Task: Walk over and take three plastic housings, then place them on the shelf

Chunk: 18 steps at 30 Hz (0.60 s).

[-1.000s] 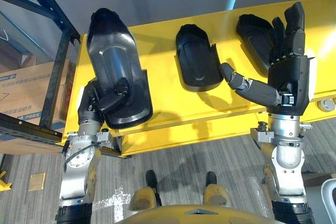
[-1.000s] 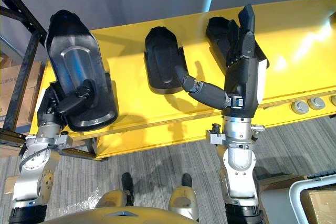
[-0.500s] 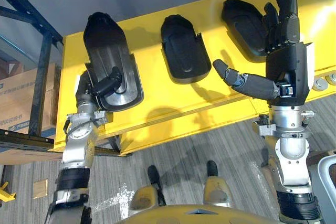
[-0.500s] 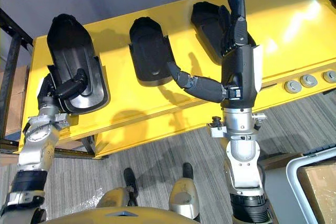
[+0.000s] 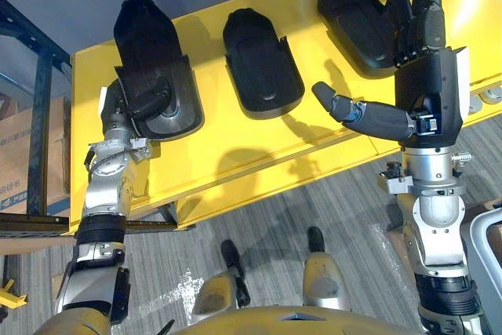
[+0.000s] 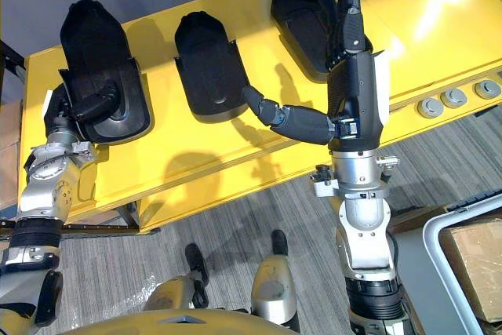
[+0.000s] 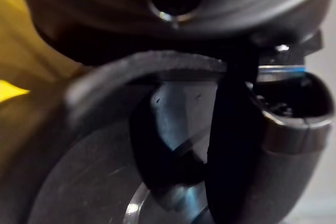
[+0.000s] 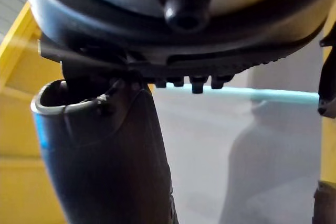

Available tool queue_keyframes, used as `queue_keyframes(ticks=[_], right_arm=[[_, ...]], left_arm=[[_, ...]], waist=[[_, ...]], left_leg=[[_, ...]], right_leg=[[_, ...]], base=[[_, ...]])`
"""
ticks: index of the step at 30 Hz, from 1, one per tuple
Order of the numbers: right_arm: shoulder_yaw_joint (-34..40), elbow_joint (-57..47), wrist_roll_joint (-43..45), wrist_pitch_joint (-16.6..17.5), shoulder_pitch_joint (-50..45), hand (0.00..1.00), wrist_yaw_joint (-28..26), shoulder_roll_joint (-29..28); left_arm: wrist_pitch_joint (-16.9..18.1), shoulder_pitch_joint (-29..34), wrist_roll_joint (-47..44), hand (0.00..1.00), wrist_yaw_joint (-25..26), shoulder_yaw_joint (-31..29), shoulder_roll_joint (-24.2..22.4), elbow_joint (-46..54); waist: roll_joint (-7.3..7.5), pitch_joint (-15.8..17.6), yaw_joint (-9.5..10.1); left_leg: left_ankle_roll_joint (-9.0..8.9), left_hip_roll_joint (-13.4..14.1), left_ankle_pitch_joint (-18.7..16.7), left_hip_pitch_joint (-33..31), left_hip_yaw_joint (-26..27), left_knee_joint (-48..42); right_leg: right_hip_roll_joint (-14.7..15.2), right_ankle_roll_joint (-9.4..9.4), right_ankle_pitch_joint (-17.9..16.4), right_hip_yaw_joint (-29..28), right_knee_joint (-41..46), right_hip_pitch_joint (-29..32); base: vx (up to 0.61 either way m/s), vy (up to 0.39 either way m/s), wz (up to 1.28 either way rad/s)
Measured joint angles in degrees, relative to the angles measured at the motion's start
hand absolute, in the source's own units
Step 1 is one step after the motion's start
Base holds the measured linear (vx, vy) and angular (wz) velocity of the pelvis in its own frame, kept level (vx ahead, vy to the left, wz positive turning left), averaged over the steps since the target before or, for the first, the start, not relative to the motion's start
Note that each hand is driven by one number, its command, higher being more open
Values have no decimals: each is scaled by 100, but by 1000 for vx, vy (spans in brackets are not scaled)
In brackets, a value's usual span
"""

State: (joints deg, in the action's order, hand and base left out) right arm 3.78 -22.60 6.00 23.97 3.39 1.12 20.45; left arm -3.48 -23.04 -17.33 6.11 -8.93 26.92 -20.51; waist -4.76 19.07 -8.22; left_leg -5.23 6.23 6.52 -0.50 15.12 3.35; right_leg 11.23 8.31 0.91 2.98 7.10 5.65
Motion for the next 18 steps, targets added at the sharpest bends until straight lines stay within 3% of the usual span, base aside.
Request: queue_keyframes(ticks=[13, 18], right_arm=[[-57, 0, -10, 0, -288, 100, 222, -52], [-269, 2, -127, 0, -374, 100, 511, -281]], left_arm=[[-314, 11, 475, 100, 354, 26, 54, -21], [-765, 236, 636, 100, 339, 28, -104, 536]], waist=[[-38, 3, -25], [-41, -124, 4]], left_leg=[[8, 1, 92, 196, -145, 140], [4, 6, 101, 206, -282, 144]], right_leg=[[-4, 17, 8, 186, -138, -307], [-8, 41, 29, 329, -252, -469]], base=[[-4, -2, 5], [-2, -6, 14]])
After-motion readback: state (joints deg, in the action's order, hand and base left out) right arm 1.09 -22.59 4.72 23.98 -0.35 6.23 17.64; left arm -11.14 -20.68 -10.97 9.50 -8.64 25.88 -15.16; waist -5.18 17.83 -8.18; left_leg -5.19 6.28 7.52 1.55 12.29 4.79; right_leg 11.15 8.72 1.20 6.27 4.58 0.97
